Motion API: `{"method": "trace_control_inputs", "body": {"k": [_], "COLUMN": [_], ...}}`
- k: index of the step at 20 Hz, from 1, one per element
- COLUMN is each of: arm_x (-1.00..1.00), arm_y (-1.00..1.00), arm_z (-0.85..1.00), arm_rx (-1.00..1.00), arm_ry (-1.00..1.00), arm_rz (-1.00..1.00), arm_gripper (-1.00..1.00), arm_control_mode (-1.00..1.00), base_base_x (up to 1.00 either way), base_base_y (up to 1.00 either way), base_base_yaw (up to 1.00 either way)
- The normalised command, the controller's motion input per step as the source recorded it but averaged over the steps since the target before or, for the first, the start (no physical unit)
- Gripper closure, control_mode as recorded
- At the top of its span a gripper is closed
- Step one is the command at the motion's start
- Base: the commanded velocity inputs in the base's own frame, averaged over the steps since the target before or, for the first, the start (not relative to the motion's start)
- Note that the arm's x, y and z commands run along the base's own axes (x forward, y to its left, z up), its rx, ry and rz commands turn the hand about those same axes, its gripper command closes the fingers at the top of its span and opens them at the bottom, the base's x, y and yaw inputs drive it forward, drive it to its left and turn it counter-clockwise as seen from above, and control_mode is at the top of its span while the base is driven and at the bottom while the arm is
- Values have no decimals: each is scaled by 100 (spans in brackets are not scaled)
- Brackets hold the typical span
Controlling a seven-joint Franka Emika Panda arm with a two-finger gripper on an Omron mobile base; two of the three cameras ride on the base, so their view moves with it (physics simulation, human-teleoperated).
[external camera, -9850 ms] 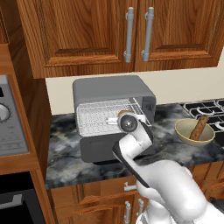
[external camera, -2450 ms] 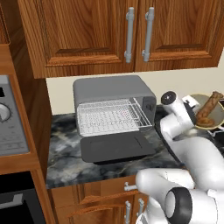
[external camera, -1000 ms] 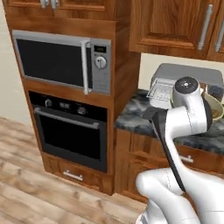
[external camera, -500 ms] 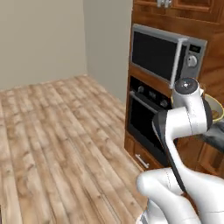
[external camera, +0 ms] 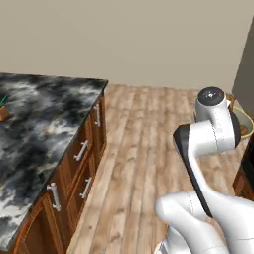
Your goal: Pick up the heated bread from the toaster oven and place it in the bowl. Then move the bread bowl to the dining counter.
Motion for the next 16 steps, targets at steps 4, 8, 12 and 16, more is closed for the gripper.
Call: {"method": "trace_control_inputs", "body": {"k": [4, 8, 12, 16], "arm_x": [0, 0, 0, 0], "arm_y": [0, 0, 0, 0], "arm_z": [0, 0, 0, 0], "arm_rx": [0, 0, 0, 0], "arm_ry": [0, 0, 0, 0], "arm_rz": [0, 0, 0, 0], "arm_gripper": [100, 100, 100, 100], "arm_control_mode": [100, 100, 100, 100], "base_base_x": [0, 2, 2, 0], "base_base_y": [0, 0, 0, 9], "base_base_yaw": [100, 100, 100, 100]}}
